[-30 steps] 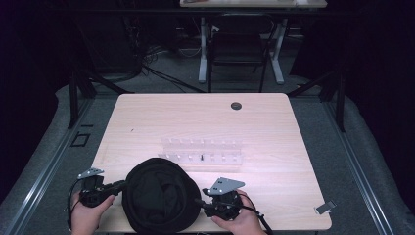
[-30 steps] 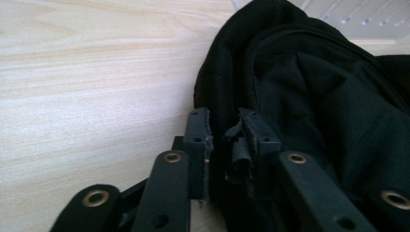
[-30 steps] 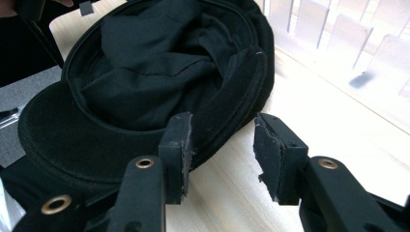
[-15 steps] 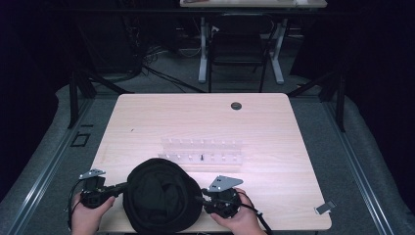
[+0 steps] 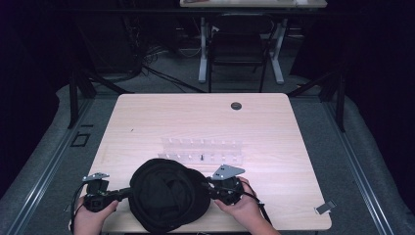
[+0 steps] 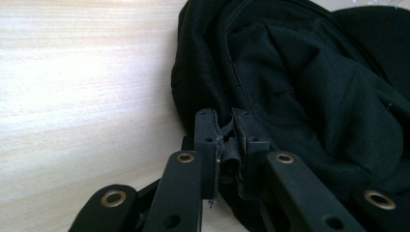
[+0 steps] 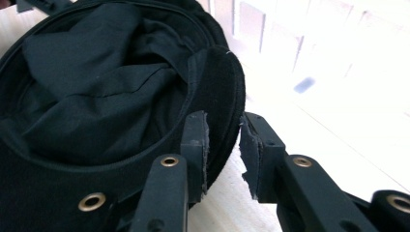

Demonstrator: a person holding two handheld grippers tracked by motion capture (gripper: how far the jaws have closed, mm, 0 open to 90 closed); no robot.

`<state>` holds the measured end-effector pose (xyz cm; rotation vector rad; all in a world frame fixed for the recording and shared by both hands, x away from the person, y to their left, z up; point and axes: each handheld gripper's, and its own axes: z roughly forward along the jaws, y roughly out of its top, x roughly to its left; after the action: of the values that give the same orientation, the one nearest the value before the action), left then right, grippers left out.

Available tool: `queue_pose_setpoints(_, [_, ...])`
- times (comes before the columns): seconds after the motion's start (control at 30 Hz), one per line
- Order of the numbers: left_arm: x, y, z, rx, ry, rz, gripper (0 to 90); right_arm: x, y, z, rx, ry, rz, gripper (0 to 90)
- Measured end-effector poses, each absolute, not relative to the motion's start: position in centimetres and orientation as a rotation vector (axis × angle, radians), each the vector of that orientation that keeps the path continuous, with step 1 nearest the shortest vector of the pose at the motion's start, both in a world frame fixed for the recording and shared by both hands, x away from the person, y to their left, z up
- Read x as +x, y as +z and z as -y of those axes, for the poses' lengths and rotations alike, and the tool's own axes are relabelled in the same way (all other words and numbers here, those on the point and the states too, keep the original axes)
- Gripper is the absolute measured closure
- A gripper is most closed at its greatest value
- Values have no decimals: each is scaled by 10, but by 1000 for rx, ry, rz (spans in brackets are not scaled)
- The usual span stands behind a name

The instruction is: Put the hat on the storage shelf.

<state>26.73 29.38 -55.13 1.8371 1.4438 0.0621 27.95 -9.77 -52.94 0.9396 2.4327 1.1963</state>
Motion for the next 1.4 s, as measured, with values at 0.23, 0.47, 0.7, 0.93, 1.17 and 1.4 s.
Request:
queue_pose_setpoints(0.23, [265, -550, -293, 1840, 61, -1448, 814, 278, -526, 103, 944, 1211, -2415, 661])
queue_pose_setpoints(0.47, [259, -550, -292, 1830, 61, -1452, 810, 264, -517, 108, 911, 1218, -2397, 682])
queue_pose_setpoints(0.7, [262, -545, -297, 1803, 79, -1457, 777, 251, -517, 105, 852, 1200, -2432, 768])
queue_pose_setpoints(0.93, [270, -542, -297, 1812, 81, -1471, 738, 252, -524, 106, 857, 1180, -2443, 784])
queue_pose_setpoints(1.17, [282, -539, -295, 1860, 36, -1499, 703, 254, -528, 110, 882, 1189, -2437, 787])
queue_pose_setpoints(1.4, [301, -533, -295, 1932, -75, -1552, 695, 255, -529, 112, 883, 1192, -2442, 788])
